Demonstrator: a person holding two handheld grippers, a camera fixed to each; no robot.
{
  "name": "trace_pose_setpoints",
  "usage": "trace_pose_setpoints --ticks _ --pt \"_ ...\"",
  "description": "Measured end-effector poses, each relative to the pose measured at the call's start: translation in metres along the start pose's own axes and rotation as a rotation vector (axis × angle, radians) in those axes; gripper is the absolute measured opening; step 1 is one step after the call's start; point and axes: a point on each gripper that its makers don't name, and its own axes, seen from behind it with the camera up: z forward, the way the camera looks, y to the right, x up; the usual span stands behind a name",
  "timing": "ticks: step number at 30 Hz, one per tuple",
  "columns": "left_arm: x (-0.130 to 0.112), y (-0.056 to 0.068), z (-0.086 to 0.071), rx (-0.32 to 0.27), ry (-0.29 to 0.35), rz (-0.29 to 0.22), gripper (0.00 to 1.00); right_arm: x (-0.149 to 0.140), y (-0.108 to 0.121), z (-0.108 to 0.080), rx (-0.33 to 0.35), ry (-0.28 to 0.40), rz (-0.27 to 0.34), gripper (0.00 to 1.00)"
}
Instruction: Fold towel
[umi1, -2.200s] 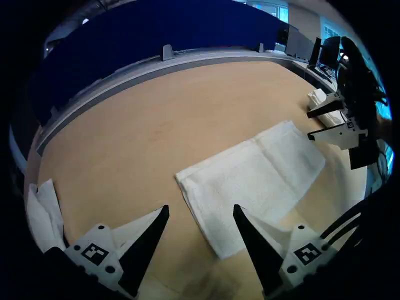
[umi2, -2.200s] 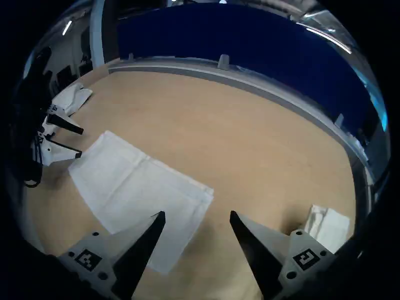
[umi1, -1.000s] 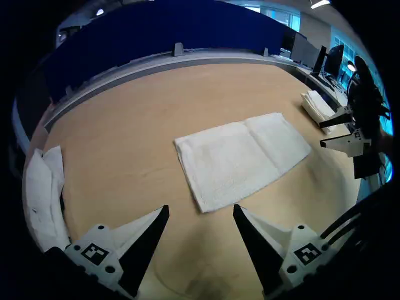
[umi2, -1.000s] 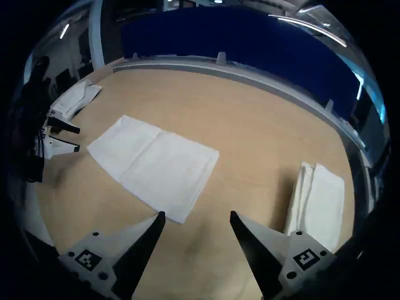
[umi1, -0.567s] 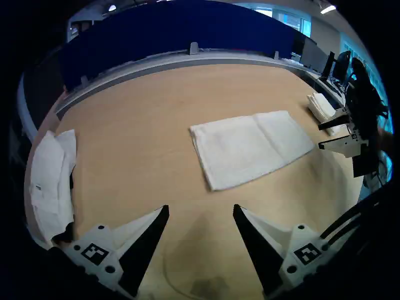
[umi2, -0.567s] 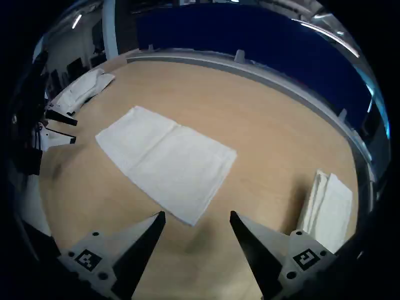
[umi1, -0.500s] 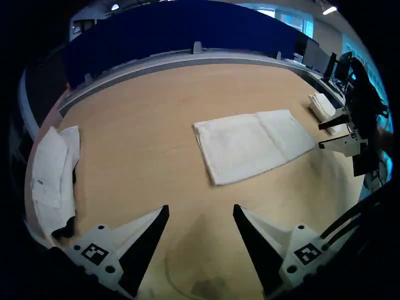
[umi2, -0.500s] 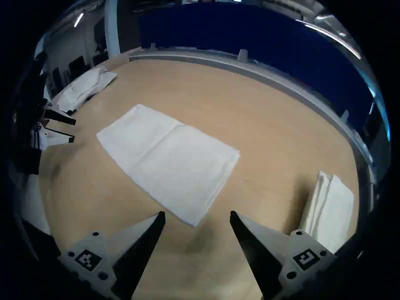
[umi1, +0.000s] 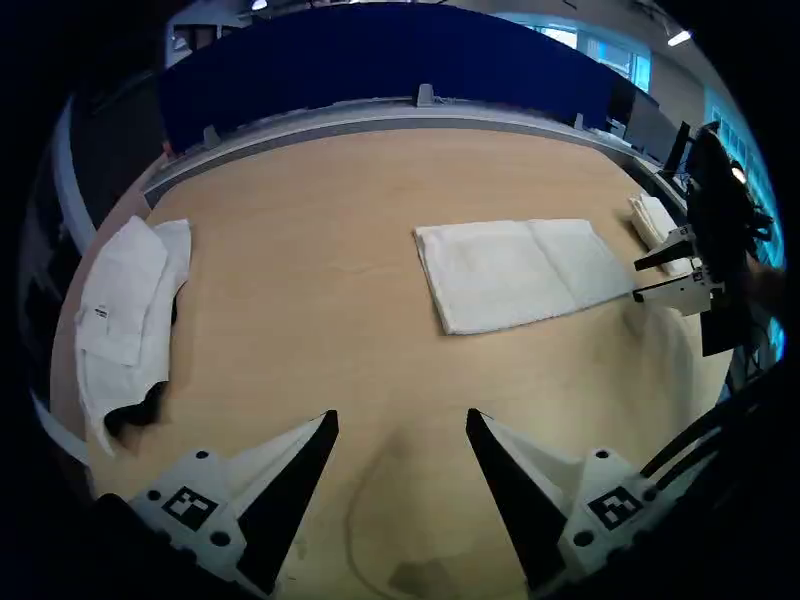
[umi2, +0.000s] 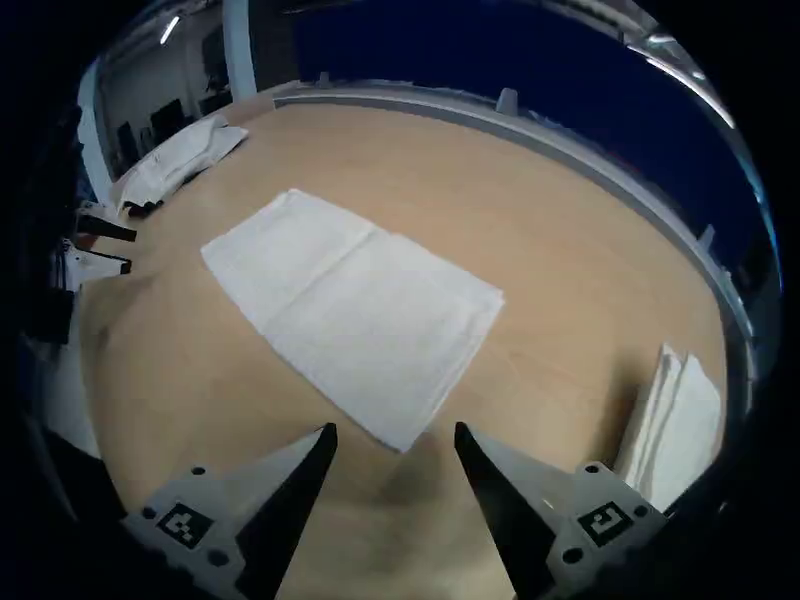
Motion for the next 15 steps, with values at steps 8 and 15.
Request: trace_pose_setpoints --ticks 8,15 --pt "-0.001 -0.006 -0.016 0.026 0.019 -0.012 0.95 -0.005 -0.001 0.007 0.023 -0.017 0.004 0.67" --pt "-0.002 -0.009 -0.031 0.037 0.032 -0.026 0.95 -0.011 -0.002 0.011 0.038 -0.04 -0.005 0.41"
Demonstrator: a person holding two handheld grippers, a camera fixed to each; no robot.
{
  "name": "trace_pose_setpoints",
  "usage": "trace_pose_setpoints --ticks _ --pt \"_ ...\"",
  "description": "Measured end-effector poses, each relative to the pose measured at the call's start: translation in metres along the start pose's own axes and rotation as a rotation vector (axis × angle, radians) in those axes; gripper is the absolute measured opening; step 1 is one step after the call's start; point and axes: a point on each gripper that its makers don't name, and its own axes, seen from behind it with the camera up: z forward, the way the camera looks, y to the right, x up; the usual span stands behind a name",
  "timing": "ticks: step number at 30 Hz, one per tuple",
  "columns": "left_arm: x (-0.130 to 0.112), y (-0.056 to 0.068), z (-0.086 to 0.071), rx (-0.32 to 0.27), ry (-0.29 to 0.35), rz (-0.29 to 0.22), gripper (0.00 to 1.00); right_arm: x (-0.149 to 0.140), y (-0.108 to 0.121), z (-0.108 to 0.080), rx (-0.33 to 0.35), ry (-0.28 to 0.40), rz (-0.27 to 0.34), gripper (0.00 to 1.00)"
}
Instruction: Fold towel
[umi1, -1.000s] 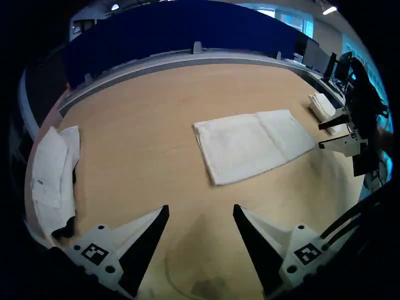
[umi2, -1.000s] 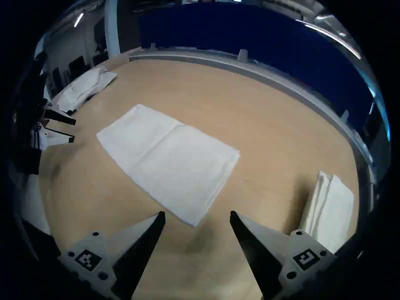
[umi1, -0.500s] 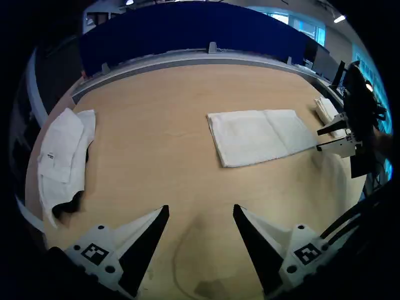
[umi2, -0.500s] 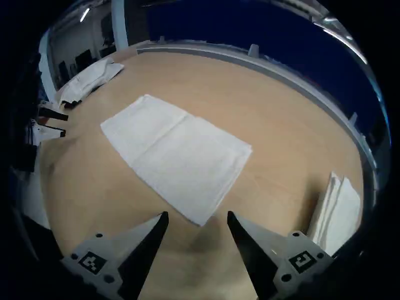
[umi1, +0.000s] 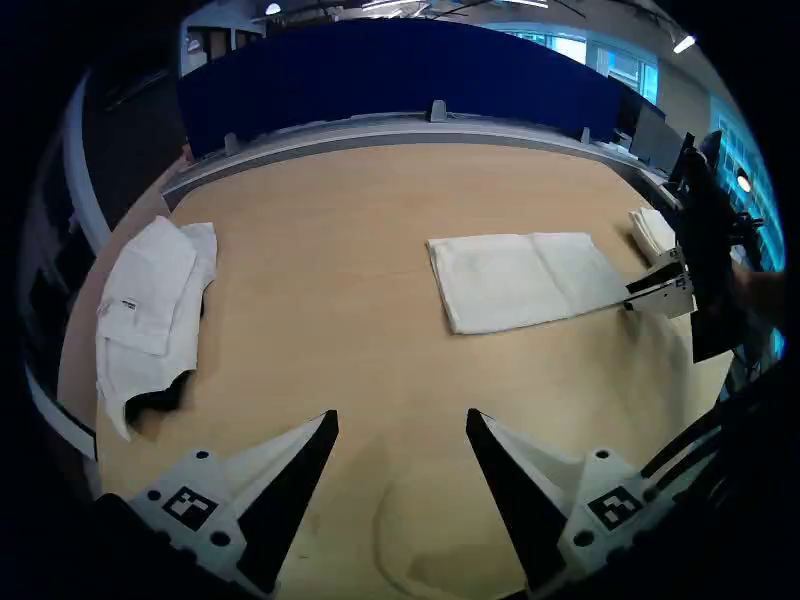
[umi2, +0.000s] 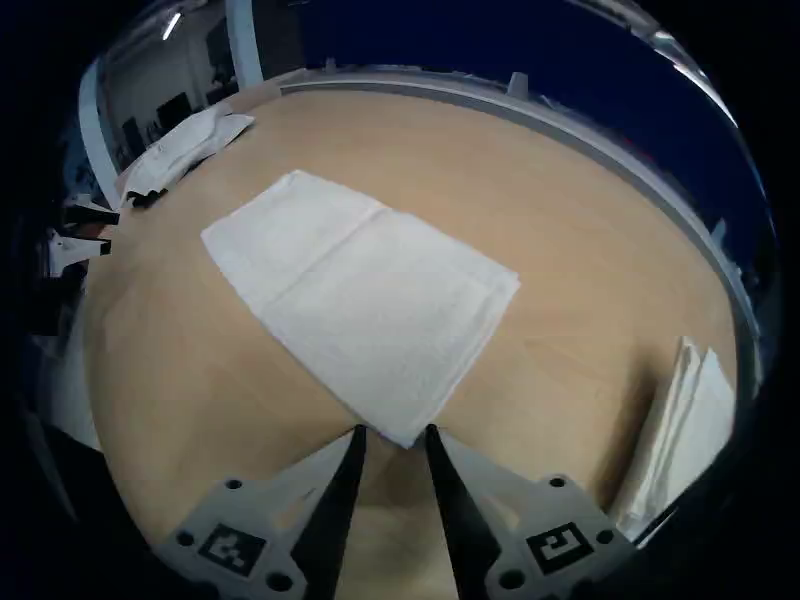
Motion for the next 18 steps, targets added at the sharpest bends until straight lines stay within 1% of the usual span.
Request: trace_pose_setpoints --ticks 1,5,11,15,18 --pt "-0.001 -0.001 -0.001 0.001 0.0 -0.002 0.95 -0.001 0.0 0.0 0.0 -0.001 -0.001 0.37" --pt "-0.005 -0.003 -0.005 0.009 -0.001 -0.009 0.95 -0.001 0.003 0.001 -0.001 -0.002 -0.006 0.28" --pt "-0.011 -0.004 -0.007 0.013 -0.004 -0.021 0.95 0.0 0.007 0.002 0.002 0.0 -0.01 0.07" --pt "-0.013 -0.004 -0.007 0.019 -0.005 -0.022 0.95 0.003 0.006 0.002 0.003 0.009 -0.023 0.04" --pt "-0.012 -0.004 -0.009 0.02 -0.002 -0.028 0.95 0.005 0.007 0.002 -0.002 0.014 -0.034 0.04"
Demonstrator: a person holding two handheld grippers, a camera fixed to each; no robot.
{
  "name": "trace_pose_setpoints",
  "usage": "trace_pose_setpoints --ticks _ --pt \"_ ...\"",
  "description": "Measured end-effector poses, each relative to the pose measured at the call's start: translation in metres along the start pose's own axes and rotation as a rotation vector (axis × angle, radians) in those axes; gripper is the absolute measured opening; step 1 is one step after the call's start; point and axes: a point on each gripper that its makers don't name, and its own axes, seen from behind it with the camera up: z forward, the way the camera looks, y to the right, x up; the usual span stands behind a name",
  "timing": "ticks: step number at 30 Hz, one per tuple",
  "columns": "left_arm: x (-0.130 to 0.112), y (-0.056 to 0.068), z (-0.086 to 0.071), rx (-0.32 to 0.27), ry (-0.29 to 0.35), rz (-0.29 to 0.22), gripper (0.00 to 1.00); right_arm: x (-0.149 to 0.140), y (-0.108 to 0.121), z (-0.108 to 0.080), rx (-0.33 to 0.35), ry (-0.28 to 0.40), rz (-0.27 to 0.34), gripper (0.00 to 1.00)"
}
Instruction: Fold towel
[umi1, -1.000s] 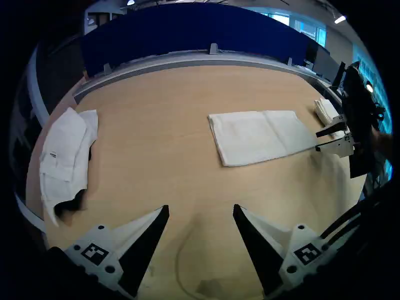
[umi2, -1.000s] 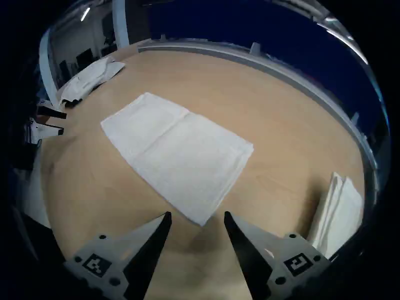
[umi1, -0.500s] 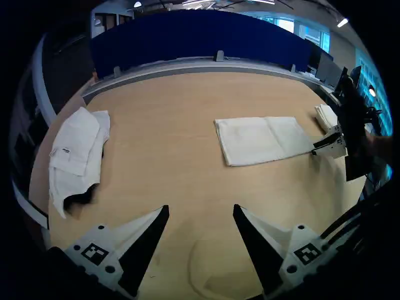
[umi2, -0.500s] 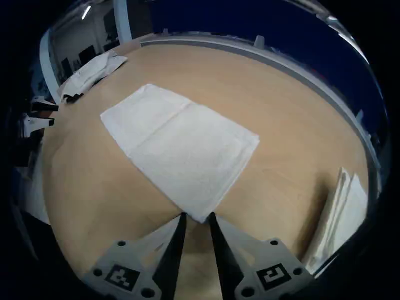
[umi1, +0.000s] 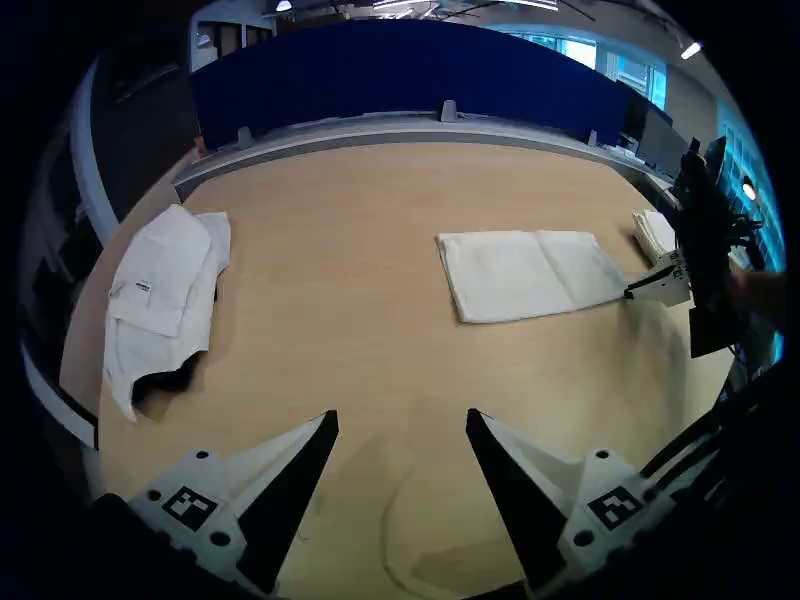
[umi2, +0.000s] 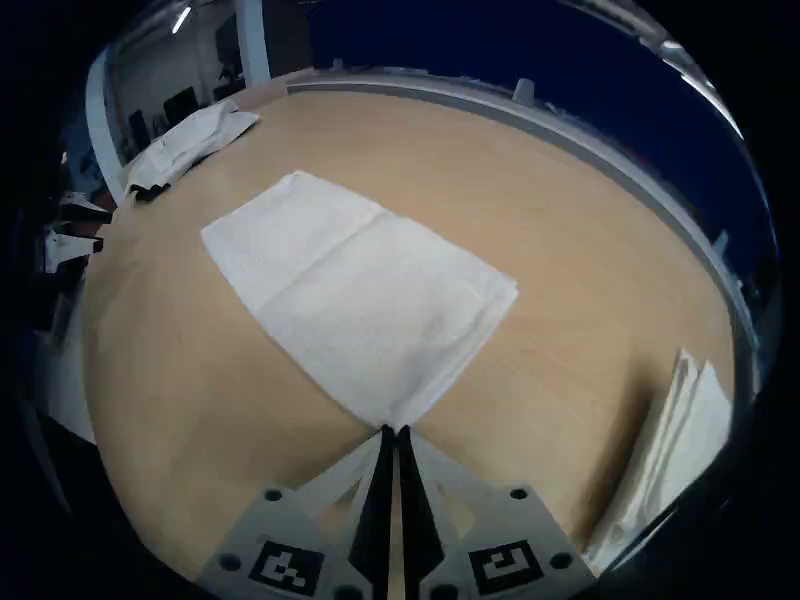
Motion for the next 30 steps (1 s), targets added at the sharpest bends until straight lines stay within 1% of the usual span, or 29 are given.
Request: trace_pose_setpoints --ticks 8,14,20,30 --pt "0.003 -0.002 -0.003 0.003 0.005 -0.001 0.95 0.014 0.002 -0.005 -0.005 0.021 -0.005 0.03" --pt "0.004 -0.001 -0.006 0.003 0.012 -0.007 0.95 0.039 0.005 -0.018 -0.015 0.058 -0.019 0.03" --pt "0.005 -0.001 -0.011 0.005 0.024 -0.025 0.95 0.07 0.004 -0.031 -0.022 0.099 -0.061 0.03" --pt "0.004 0.004 -0.021 0.002 0.042 -0.041 0.95 0.118 -0.012 -0.043 -0.025 0.149 -0.167 0.03"
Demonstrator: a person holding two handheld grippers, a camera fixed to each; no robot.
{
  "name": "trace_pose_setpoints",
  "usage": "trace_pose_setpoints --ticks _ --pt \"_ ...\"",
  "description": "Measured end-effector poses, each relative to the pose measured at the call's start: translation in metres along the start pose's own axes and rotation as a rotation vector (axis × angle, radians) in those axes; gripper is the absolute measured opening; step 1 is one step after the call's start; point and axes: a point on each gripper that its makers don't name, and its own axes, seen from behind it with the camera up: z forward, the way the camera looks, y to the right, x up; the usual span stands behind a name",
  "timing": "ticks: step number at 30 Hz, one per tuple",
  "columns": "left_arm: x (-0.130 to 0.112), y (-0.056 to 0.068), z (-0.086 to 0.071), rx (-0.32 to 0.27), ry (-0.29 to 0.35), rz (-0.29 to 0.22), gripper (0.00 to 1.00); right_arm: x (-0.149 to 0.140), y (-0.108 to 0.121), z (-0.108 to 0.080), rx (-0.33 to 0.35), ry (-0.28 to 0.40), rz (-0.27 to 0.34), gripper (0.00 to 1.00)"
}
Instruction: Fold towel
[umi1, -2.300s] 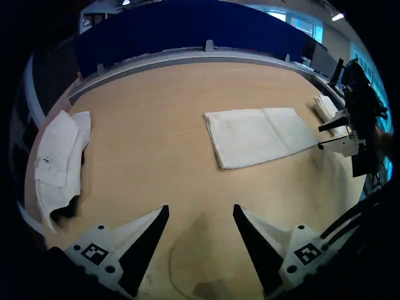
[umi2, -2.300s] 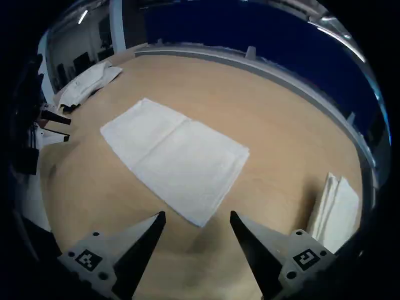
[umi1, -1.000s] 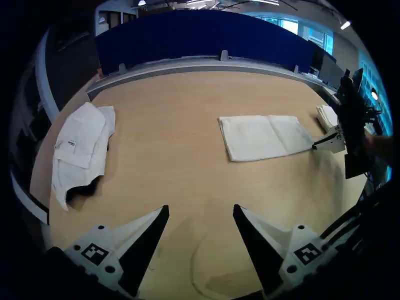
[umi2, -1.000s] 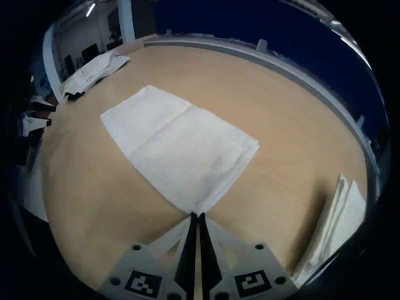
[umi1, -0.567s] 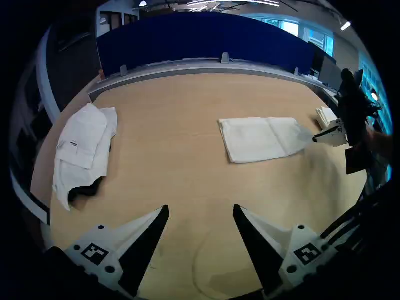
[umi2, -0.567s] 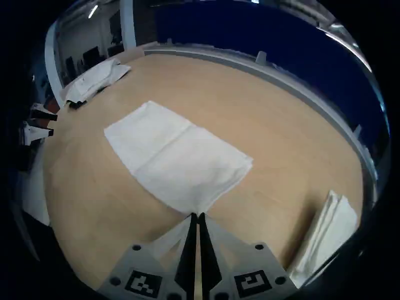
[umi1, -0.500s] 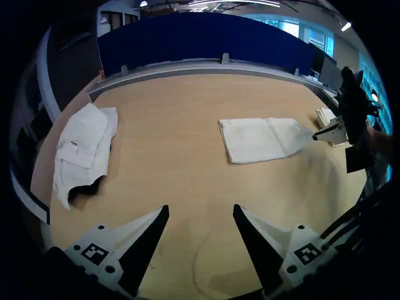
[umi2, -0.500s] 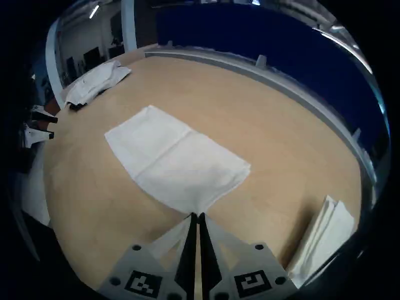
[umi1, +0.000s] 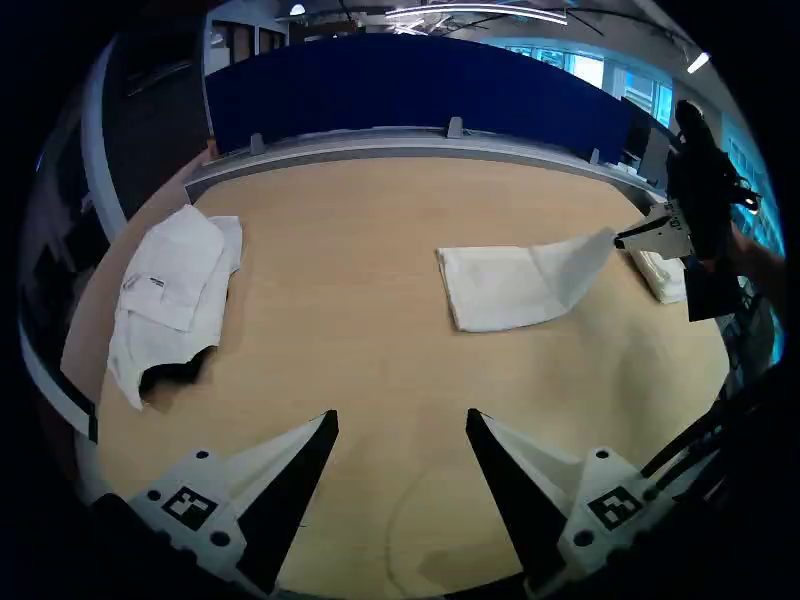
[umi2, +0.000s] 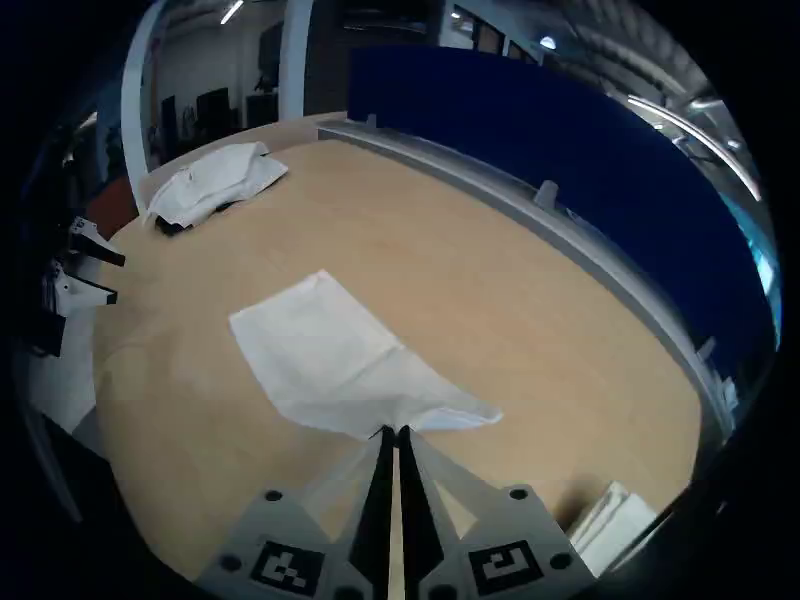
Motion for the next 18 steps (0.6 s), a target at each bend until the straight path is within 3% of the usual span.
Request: trace_pose_setpoints --ticks 18 --pt "-0.002 -0.001 -0.015 -0.002 0.016 -0.021 0.95 0.034 -0.019 0.012 0.034 0.01 -0.08 0.03"
